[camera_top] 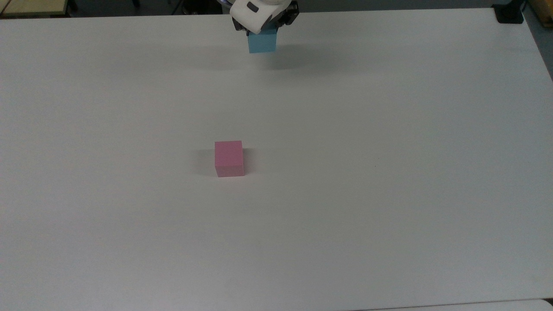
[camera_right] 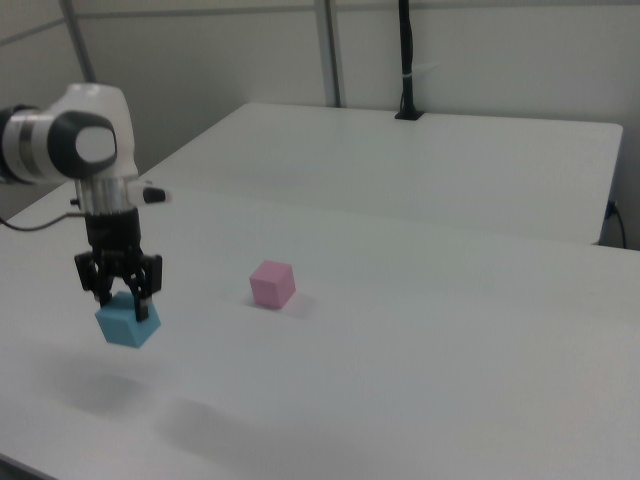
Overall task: Put blue cube on pink cube
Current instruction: 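Carry the held blue cube over the pink cube and lower it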
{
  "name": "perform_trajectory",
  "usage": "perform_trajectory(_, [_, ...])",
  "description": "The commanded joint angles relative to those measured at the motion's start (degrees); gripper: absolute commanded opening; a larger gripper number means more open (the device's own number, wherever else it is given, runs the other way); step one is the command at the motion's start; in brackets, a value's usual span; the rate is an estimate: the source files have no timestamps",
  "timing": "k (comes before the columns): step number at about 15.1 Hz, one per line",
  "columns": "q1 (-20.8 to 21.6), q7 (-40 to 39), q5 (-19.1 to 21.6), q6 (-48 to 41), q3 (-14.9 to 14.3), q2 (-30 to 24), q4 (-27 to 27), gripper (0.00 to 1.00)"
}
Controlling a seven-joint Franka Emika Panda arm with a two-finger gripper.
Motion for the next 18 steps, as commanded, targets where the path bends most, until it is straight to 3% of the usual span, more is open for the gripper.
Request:
perform_trajectory(1, [0.8,0.1,0.9,-6.1,-0.3,-0.3,8.0,0.24])
perform_trajectory(7, [0.3,-0.4,2.5,-11.2,-0.4,2.2,17.5,0.24])
perform_trajectory(12, [-3.8,-0.4,1.9,-12.9,-0.9,16.5,34.3,0.24])
perform_trajectory(18, [-10.4,-5.4,1.8,-11.6,-0.9,28.4,44.9,0.25])
